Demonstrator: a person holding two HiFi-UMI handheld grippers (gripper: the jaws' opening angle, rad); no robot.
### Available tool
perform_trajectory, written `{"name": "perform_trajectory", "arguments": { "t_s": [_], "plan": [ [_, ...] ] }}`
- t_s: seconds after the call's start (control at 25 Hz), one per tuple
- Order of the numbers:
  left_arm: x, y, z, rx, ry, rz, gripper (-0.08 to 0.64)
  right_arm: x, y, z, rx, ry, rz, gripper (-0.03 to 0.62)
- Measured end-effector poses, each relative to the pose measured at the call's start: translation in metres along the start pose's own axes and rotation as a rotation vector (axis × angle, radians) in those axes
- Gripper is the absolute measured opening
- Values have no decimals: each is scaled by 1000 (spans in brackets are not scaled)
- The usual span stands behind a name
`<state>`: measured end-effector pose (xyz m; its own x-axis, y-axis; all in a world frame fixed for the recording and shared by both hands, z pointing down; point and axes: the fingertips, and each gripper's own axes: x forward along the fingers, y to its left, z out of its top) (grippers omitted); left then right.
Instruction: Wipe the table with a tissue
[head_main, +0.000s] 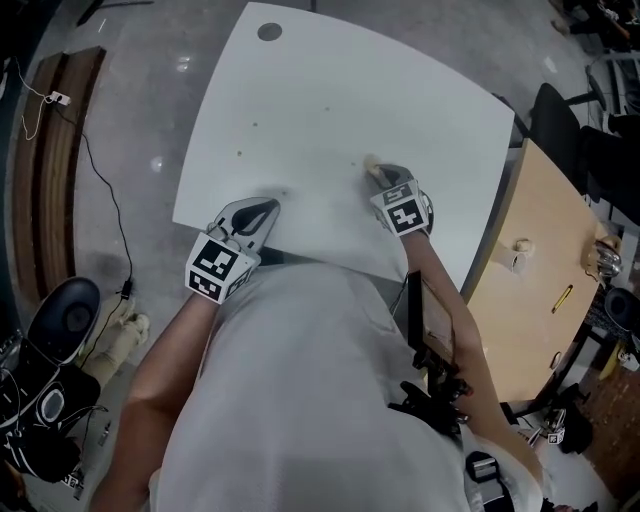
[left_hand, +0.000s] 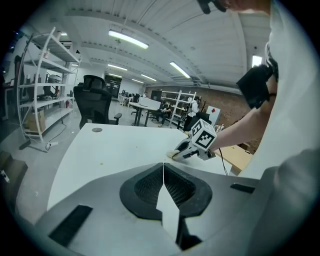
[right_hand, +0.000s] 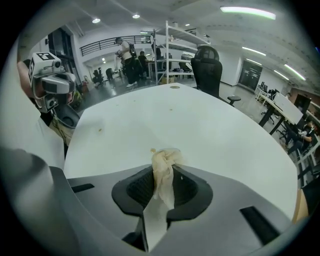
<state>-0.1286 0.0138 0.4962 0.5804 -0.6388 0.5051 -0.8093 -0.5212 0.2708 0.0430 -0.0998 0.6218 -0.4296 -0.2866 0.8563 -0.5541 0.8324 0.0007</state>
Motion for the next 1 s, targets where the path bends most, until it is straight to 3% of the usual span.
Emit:
{"name": "perform_trajectory", "arguments": {
  "t_s": [0.16,0.32,0.56,0.88,1.0],
  "plan": [
    [-8,21,2,0,-17,-17,11,14,16,16,-25,28,-34,66],
    [-18,31,-1,10,-11,-33,11,18,33,24,-48,34,-15,66],
    [-32,49,-5,30,-6,-51,11,27,82,36,-119,64,77,64],
    [-44,62,-14,44,-6,-94,11,27,128,34,-138,59,196,64],
    [-47,65,-16,47,-4,-111,11,24,154,29,-160,62,276,64]
  ]
}}
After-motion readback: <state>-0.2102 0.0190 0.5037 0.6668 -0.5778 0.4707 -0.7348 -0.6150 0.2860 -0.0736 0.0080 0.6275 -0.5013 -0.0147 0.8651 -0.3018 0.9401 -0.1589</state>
